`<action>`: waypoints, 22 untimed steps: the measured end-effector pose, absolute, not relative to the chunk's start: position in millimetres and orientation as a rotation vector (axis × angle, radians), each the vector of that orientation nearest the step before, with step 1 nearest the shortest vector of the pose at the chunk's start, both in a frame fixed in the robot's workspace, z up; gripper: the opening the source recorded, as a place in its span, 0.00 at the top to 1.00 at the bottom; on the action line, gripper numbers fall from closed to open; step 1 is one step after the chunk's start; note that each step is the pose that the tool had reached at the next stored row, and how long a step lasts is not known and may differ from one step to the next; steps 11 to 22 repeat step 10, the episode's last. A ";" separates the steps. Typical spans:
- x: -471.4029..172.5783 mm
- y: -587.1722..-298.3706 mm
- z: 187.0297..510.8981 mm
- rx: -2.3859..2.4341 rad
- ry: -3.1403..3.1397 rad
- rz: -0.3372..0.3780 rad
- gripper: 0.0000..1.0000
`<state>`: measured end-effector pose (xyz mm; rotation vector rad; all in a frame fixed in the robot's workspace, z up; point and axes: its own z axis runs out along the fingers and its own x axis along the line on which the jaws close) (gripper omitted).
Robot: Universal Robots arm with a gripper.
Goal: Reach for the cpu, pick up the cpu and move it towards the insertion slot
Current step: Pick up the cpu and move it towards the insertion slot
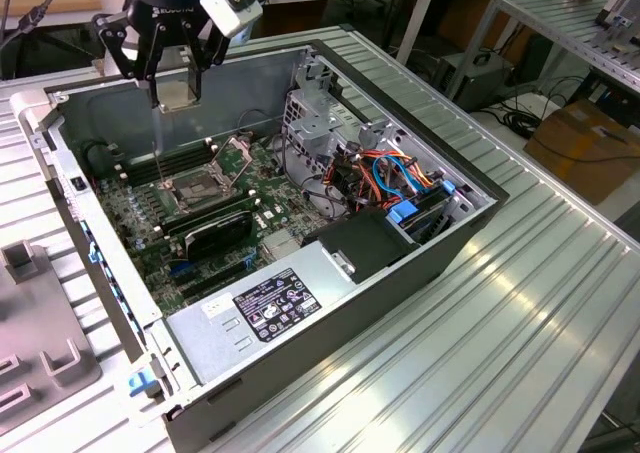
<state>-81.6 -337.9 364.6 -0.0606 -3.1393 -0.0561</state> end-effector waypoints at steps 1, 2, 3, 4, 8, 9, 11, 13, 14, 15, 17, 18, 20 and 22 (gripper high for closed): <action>-81.6 -337.9 364.4 -0.041 -3.139 -0.056 0.45; -81.6 -337.9 364.4 -0.034 -3.139 -0.056 0.45; -81.5 -337.8 364.4 -0.032 -3.139 -0.056 0.45; -81.5 -337.8 364.4 -0.031 -3.139 -0.056 0.45; -81.5 -337.8 364.4 -0.027 -3.139 -0.056 0.45; -81.5 -337.8 364.3 -0.026 -3.139 -0.056 0.45; -81.5 -337.8 364.4 -0.026 -3.139 -0.056 0.45; -81.5 -337.8 364.4 -0.026 -3.139 -0.056 0.45; -81.5 -337.8 364.4 -0.026 -3.139 -0.056 0.45; -81.5 -337.8 364.4 -0.026 -3.139 -0.056 0.45; -81.5 -337.8 364.4 -0.026 -3.139 -0.056 0.45; -81.5 -337.8 364.4 -0.026 -3.139 -0.056 0.45; -81.5 -337.8 364.4 -0.026 -3.139 -0.056 0.45; -81.5 -337.8 364.4 -0.026 -3.139 -0.056 0.45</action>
